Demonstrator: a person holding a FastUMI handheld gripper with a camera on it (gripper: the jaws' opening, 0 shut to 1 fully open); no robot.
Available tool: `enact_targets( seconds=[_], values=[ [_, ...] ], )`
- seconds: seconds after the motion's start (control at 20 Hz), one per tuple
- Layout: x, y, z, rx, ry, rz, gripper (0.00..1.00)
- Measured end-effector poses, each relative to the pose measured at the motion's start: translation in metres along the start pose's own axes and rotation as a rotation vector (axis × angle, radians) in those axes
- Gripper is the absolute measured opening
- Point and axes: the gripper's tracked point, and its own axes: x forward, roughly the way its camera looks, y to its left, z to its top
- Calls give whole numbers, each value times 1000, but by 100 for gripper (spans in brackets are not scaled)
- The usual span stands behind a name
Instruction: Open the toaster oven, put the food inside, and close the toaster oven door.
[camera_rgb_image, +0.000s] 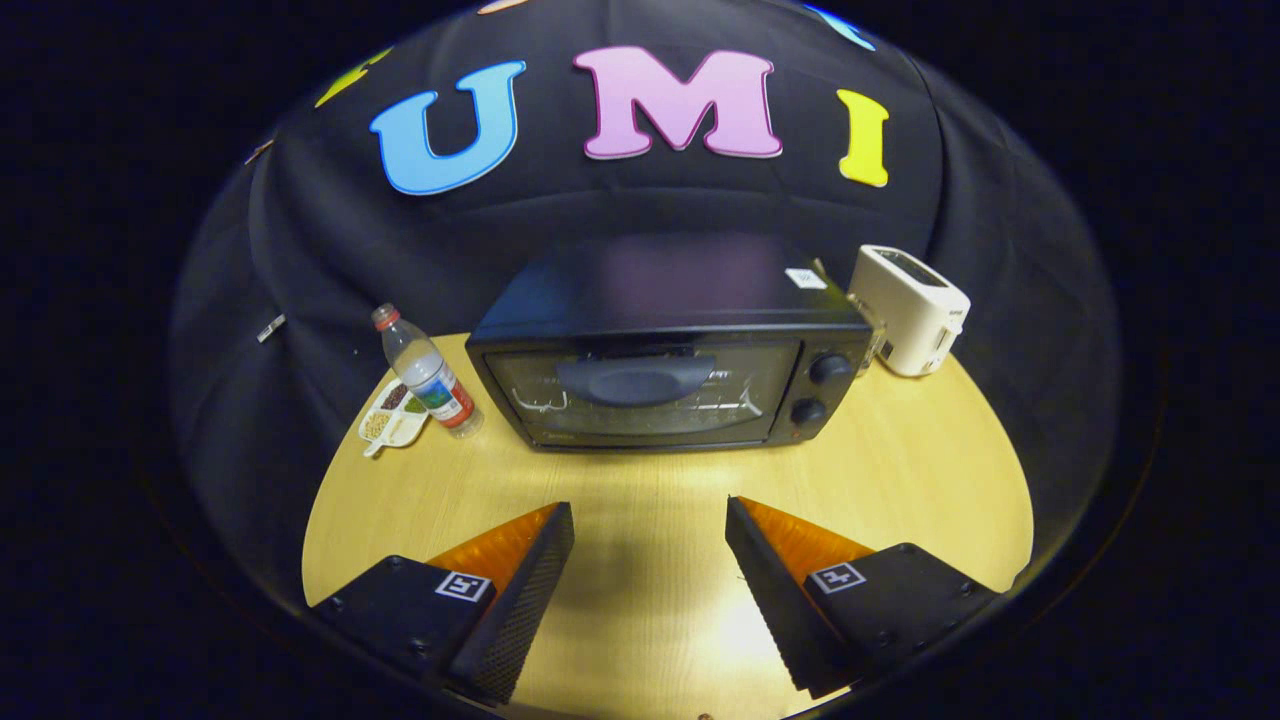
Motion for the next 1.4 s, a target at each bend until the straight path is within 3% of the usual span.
enact_targets(
  seconds=[0.15,0.4,0.8,1.1,1.4],
  values=[
    [-42,-36,62,-1,-140,-4,99],
    [-140,-84,184,-107,-446,-3,99],
    [-315,-111,322,-43,-872,124,98],
    [-374,-122,327,-44,-999,134,97],
    [-377,-124,330,-36,-1008,142,97]
  ],
)
